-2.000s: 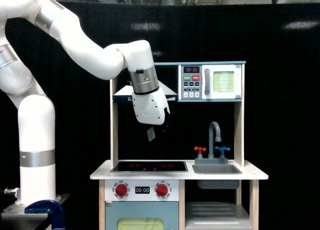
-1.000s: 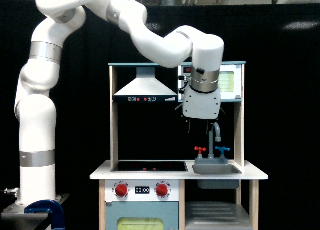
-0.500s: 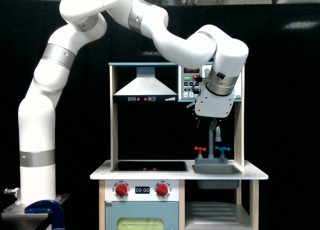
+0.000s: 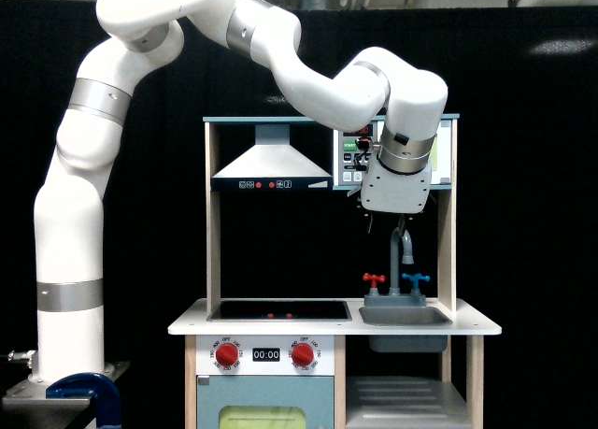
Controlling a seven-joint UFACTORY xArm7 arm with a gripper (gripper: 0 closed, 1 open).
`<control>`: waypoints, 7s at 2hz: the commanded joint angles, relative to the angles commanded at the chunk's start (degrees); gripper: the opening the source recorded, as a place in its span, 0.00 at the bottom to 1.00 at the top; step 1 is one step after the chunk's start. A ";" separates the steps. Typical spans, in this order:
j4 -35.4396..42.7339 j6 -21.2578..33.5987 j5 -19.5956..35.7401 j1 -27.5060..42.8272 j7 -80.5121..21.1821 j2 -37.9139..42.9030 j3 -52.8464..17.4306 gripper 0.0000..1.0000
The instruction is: Open the oven door
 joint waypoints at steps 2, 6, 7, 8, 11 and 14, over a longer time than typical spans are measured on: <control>10.02 -2.48 -1.01 1.04 18.00 -3.42 11.38 1.00; 16.10 -4.09 -2.50 -2.20 26.10 -3.01 20.62 0.00; 20.85 0.46 -2.78 -8.40 23.83 0.45 21.65 0.00; 29.28 4.85 -2.85 -14.86 22.31 7.06 23.41 0.00; 41.46 9.26 -4.48 -22.36 24.28 14.53 28.61 1.00; 6.91 5.44 -9.67 -32.92 4.53 -3.29 28.76 1.00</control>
